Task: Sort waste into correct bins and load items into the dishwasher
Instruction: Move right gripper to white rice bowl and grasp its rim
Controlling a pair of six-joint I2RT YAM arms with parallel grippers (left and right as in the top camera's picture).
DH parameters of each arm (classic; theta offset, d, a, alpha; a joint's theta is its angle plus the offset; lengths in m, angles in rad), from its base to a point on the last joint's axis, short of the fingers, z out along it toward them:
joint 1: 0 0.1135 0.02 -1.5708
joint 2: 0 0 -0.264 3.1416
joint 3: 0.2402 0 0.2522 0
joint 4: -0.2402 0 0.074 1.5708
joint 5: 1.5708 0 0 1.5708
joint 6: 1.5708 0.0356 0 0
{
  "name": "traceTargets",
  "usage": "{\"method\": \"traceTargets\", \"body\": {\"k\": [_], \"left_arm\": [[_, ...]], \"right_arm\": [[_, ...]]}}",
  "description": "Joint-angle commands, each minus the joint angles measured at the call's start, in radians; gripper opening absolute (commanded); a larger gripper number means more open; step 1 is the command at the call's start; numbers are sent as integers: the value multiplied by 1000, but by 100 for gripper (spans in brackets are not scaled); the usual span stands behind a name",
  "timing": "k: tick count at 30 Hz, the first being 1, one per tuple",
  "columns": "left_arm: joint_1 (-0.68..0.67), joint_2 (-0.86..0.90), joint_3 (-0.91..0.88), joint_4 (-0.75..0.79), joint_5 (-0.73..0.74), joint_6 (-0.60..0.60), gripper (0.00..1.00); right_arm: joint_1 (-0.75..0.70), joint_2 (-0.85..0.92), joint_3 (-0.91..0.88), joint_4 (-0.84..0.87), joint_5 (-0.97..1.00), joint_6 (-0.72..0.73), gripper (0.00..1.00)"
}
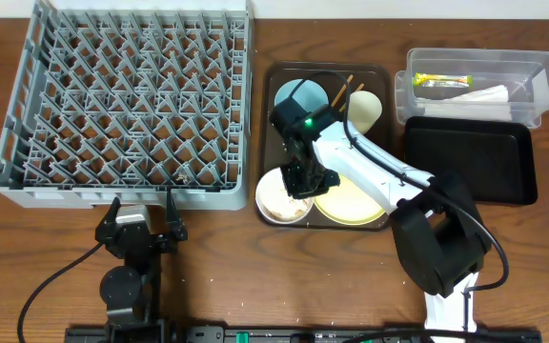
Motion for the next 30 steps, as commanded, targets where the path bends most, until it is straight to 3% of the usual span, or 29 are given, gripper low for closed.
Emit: {"method": "traceTargets", "body": {"k": [1,5,8,13,15,24,30], "left_arm": [[5,-5,-17,-36,-16,6,94],[5,-5,-17,-36,-16,6,94],[5,-5,-17,-36,-16,6,94],[5,-5,-17,-36,-16,6,94],[5,-5,-17,-36,-16,6,94],[5,-5,-17,-36,-16,6,94],[5,-5,-17,-36,-16,6,94]], "right_arm": [[10,-6,-3,-25,0,7,16],[10,-7,-2,-33,-4,-27,15],[17,-15,34,-30,-4,-88,20],[55,-24,149,-31,-3,-142,47],[81,-24,181,-29,-3,-142,51],[266,-21,150,6,198,-74,43],[304,-21,94,39,252,16,40]]}}
